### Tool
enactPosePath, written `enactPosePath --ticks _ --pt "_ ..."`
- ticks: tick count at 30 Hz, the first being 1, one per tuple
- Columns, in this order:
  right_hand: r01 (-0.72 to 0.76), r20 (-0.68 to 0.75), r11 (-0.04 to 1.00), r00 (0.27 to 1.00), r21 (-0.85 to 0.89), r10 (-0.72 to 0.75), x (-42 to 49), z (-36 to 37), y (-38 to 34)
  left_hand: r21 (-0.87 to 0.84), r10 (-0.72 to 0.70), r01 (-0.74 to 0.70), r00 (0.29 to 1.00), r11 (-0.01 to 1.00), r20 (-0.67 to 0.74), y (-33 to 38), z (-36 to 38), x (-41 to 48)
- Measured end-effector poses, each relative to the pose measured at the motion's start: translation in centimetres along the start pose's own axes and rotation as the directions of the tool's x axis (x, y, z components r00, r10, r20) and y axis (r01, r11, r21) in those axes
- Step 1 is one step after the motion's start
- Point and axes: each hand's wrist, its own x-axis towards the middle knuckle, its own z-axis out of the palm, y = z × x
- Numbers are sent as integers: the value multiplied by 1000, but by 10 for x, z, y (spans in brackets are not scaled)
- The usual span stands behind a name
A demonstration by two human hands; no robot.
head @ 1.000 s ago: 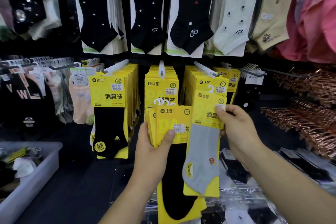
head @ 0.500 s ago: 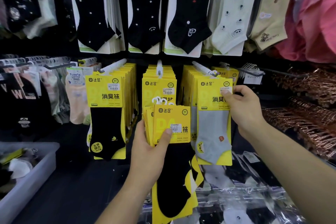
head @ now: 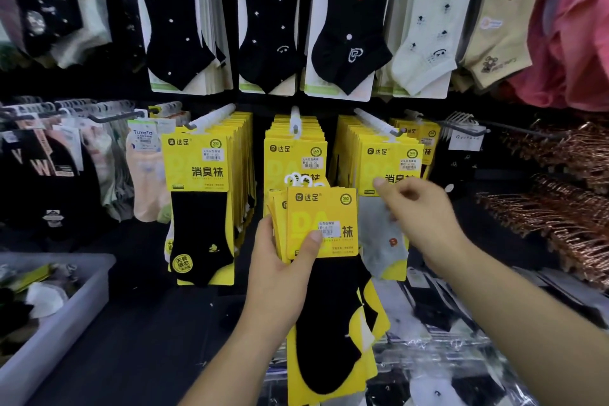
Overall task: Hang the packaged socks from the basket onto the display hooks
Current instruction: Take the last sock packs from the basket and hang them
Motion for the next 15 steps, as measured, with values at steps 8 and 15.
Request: enactPosePath --ticks 8,15 --pt "16 249 995 968 97 -40 -32 25 -9 -67 25 -22 999 998 42 2 1 -2" --pt "-131 321 967 946 217 56 -32 16 -9 -125 -23 30 998 992 59 -1 -4 -1"
